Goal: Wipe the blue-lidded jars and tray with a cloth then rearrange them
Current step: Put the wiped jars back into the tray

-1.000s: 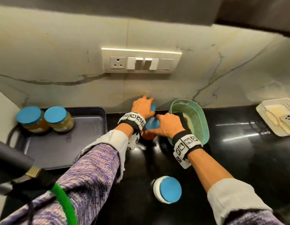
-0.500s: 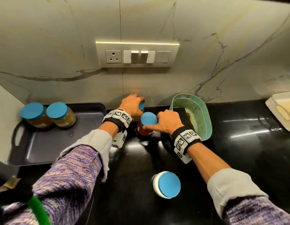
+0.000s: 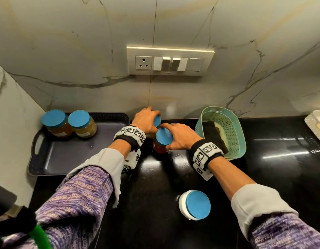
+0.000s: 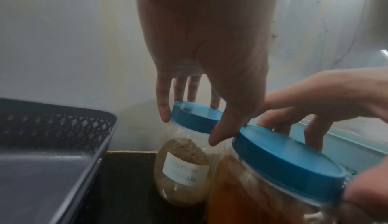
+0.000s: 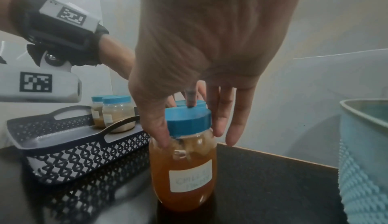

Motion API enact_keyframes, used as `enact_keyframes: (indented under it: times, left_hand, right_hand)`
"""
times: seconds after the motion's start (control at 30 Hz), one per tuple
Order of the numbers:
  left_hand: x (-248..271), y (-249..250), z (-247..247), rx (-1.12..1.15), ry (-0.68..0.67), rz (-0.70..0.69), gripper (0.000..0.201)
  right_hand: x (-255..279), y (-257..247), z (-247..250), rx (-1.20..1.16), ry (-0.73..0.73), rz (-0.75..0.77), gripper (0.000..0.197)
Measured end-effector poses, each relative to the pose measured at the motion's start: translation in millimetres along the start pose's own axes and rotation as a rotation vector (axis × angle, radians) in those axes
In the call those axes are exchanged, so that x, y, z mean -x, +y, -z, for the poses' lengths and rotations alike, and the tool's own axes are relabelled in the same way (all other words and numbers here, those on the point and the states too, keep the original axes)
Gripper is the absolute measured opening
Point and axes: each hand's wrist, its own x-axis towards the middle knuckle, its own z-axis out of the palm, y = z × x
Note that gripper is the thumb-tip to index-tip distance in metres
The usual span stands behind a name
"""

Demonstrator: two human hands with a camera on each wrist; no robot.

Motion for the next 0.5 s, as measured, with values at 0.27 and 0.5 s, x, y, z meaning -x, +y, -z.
enact_keyframes:
  times: [0.27, 0.5]
  left_hand:
    - [66.7, -31.1, 65.4, 0.059, 0.081, -0.012, 0.069]
    - [150.6, -90.7, 155.1, 0.036, 0.168, 0.015, 0.073]
  right_hand:
    - [5.1, -37.9, 40.7, -0.262, 0.271, -0.339, 0.078]
    - [-18.9, -133.8, 91.3, -0.325, 0.361, -0.254, 0.077]
